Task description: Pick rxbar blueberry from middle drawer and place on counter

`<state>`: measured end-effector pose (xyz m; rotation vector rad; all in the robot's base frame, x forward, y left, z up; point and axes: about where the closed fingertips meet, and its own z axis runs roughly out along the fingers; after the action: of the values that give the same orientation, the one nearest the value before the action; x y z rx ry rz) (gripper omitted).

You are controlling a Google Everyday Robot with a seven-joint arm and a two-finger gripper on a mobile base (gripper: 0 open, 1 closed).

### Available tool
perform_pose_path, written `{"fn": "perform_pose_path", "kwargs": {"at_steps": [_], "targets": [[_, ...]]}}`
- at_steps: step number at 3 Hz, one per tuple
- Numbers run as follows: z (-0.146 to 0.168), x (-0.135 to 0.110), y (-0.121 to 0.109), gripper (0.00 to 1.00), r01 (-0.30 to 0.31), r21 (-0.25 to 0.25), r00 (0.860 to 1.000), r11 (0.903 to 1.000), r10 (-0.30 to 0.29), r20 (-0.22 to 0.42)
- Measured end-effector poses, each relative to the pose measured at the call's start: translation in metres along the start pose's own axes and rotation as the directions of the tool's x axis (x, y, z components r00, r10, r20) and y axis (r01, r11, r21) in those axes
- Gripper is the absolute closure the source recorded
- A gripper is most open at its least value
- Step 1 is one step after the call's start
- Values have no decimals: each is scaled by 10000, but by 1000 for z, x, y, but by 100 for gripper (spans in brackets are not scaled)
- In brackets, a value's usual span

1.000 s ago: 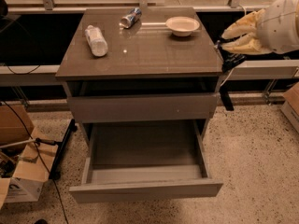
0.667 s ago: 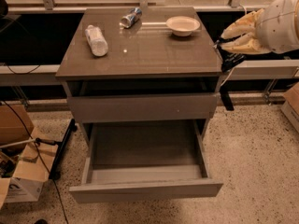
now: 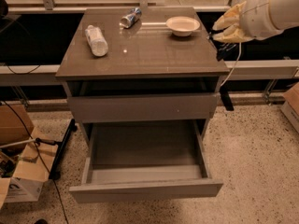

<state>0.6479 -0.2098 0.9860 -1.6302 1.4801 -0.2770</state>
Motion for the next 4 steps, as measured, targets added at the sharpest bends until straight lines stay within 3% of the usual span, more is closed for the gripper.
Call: {"fn": "perform_pose_path", "kwargs": {"at_steps": [1, 2, 4], "targets": [[31, 14, -12, 100, 66, -122, 9998, 9999, -68, -162], [67, 37, -15, 100, -526, -242, 9986, 9983, 524, -105], [129, 58, -20, 58, -1063, -451, 9943, 9933, 1067, 70]]}}
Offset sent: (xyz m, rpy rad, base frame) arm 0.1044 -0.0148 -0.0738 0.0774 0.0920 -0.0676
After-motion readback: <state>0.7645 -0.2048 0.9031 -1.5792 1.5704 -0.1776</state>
